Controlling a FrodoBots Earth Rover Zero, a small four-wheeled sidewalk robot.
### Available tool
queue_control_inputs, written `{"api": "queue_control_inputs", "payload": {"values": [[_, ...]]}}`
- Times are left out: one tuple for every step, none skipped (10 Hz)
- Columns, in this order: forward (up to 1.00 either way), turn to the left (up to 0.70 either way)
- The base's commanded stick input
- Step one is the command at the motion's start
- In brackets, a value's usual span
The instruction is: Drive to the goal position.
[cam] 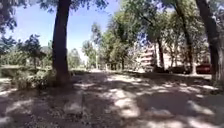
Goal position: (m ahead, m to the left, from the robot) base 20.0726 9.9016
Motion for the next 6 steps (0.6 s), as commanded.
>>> {"api": "queue_control_inputs", "payload": {"values": [[0.85, -0.34], [0.85, -0.34], [0.85, -0.34], [0.85, -0.34], [0.85, -0.34], [0.85, -0.32]]}}
